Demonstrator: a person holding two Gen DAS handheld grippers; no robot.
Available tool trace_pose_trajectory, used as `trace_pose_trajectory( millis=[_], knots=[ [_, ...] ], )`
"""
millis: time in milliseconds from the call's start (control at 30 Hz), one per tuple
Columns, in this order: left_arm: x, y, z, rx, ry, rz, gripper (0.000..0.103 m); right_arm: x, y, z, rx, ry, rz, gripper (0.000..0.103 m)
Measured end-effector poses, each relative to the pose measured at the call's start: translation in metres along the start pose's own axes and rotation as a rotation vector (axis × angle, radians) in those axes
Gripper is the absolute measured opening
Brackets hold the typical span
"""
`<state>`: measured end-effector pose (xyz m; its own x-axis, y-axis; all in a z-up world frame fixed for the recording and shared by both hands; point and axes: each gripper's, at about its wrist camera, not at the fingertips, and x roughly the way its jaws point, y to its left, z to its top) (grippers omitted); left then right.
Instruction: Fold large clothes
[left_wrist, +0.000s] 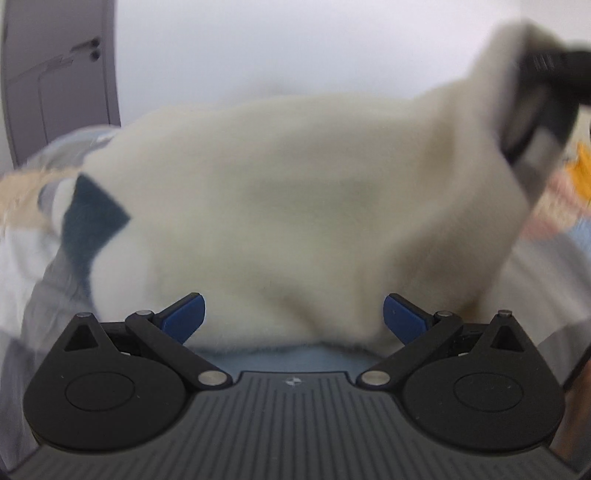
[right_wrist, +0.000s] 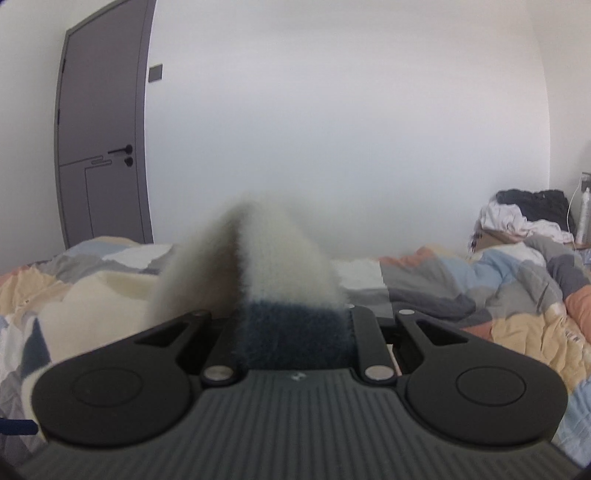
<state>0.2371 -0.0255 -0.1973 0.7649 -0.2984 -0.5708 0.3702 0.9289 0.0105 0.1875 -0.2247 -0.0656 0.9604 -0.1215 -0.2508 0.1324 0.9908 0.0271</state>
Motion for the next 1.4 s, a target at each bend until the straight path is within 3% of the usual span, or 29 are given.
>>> trace_pose_trajectory(
  millis=[67, 200, 300, 367, 467, 500, 567, 633, 667, 700, 733, 867, 967, 1100, 1300, 1367, 1400],
  knots=[
    [0.009, -0.006, -0.003, 0.028, -0.016, 0.01, 0.103, 0.007, -0.003, -0.004, 0.01, 0.024, -0.002, 0.017],
    [0.023, -0.002, -0.007, -0.064, -0.013, 0.008, 0.103, 0.02, -0.002, -0.014, 0.015, 0.074, -0.022, 0.018],
    [0.026, -0.005, -0.009, -0.056, -0.018, 0.012, 0.103, 0.023, 0.005, -0.019, -0.005, 0.094, -0.041, 0.018],
    [0.025, 0.004, -0.008, -0.066, -0.015, -0.003, 0.094, 0.025, 0.011, -0.02, -0.024, 0.098, -0.056, 0.019],
    [0.024, 0.02, -0.004, -0.111, -0.01, -0.035, 0.072, 0.027, 0.019, -0.021, -0.05, 0.1, -0.074, 0.019],
    [0.026, 0.029, -0.002, -0.145, -0.013, -0.042, 0.057, 0.027, 0.021, -0.021, -0.055, 0.103, -0.08, 0.019],
    [0.027, 0.049, 0.0, -0.224, -0.008, -0.074, 0.044, 0.027, 0.026, -0.02, -0.063, 0.104, -0.087, 0.019],
    [0.022, 0.061, 0.002, -0.284, -0.015, -0.098, 0.023, 0.026, 0.031, -0.02, -0.075, 0.101, -0.086, 0.019],
    [0.019, 0.066, 0.004, -0.303, -0.028, -0.097, 0.019, 0.025, 0.033, -0.019, -0.077, 0.1, -0.079, 0.019],
    [0.014, 0.07, 0.006, -0.315, -0.049, -0.086, 0.007, 0.025, 0.034, -0.019, -0.075, 0.102, -0.065, 0.019],
    [0.006, 0.073, 0.007, -0.325, -0.077, -0.047, 0.004, 0.024, 0.035, -0.018, -0.069, 0.103, -0.049, 0.019],
    [-0.023, 0.125, 0.009, -0.49, -0.192, 0.059, 0.003, 0.024, 0.039, -0.018, -0.054, 0.127, 0.029, 0.02],
    [-0.037, 0.167, 0.005, -0.606, -0.217, 0.069, 0.003, 0.026, 0.037, -0.018, -0.027, 0.153, 0.084, 0.021],
    [-0.037, 0.195, 0.0, -0.697, -0.192, 0.027, 0.003, 0.037, 0.031, -0.012, 0.013, 0.184, 0.122, 0.021],
    [0.005, 0.177, -0.013, -0.707, -0.063, -0.077, 0.006, 0.07, 0.01, -0.005, 0.1, 0.229, 0.127, 0.021],
    [0.015, 0.176, -0.019, -0.714, -0.027, -0.076, 0.021, 0.077, -0.004, -0.009, 0.186, 0.247, 0.123, 0.021],
    [0.018, 0.174, -0.021, -0.718, -0.012, -0.077, 0.039, 0.079, -0.01, -0.011, 0.224, 0.256, 0.12, 0.021]
  ],
)
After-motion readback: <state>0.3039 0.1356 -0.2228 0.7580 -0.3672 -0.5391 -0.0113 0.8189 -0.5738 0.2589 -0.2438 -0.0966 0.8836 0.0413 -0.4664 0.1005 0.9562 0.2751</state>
